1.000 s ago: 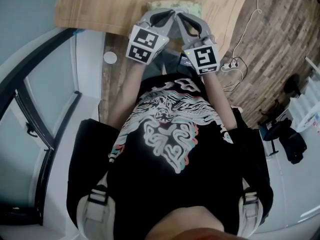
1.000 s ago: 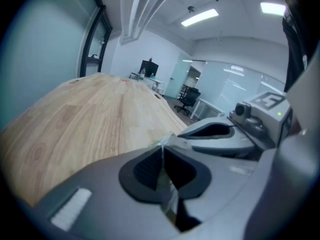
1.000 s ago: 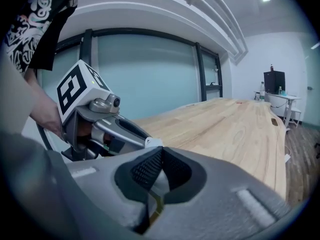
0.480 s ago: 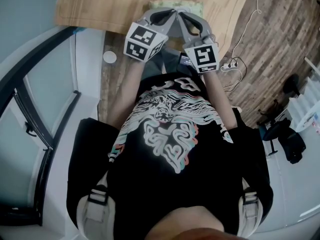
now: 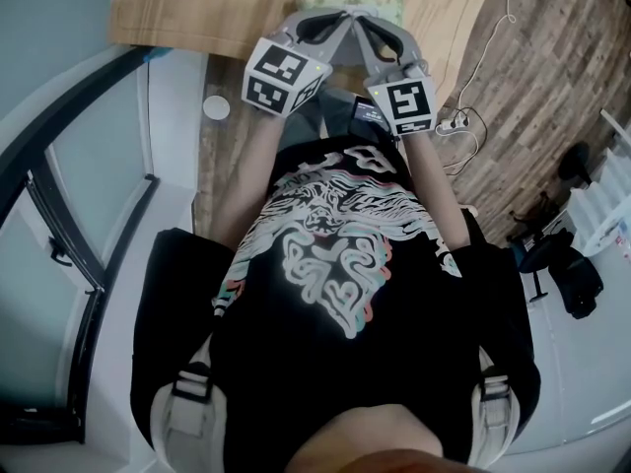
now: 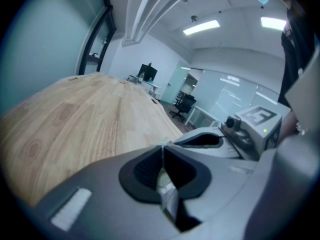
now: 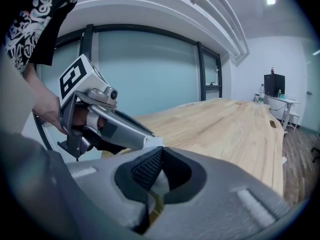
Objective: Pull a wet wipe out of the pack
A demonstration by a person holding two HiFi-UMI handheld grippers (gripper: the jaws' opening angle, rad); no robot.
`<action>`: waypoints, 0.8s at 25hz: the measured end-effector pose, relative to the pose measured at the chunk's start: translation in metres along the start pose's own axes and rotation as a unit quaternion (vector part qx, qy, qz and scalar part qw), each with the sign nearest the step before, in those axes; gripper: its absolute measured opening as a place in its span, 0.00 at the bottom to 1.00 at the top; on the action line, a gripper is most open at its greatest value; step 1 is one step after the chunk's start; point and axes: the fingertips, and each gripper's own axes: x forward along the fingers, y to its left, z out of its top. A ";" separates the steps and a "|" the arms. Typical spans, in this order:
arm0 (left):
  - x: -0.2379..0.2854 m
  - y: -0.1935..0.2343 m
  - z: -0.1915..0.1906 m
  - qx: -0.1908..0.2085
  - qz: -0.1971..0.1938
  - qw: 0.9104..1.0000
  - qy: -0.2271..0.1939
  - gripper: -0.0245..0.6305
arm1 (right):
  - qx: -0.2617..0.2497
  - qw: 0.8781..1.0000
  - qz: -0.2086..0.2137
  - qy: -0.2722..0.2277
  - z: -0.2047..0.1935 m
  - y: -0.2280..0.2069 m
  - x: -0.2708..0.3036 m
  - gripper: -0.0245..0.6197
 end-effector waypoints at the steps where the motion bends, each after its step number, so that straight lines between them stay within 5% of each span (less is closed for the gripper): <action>1: -0.001 0.000 0.000 0.001 0.000 1.000 -0.001 0.04 | -0.002 1.000 -0.002 -0.001 0.000 0.000 0.000 0.04; 20: -0.009 -0.002 0.002 0.008 0.000 1.000 -0.001 0.04 | -0.024 1.000 -0.009 0.004 0.000 0.004 -0.002 0.04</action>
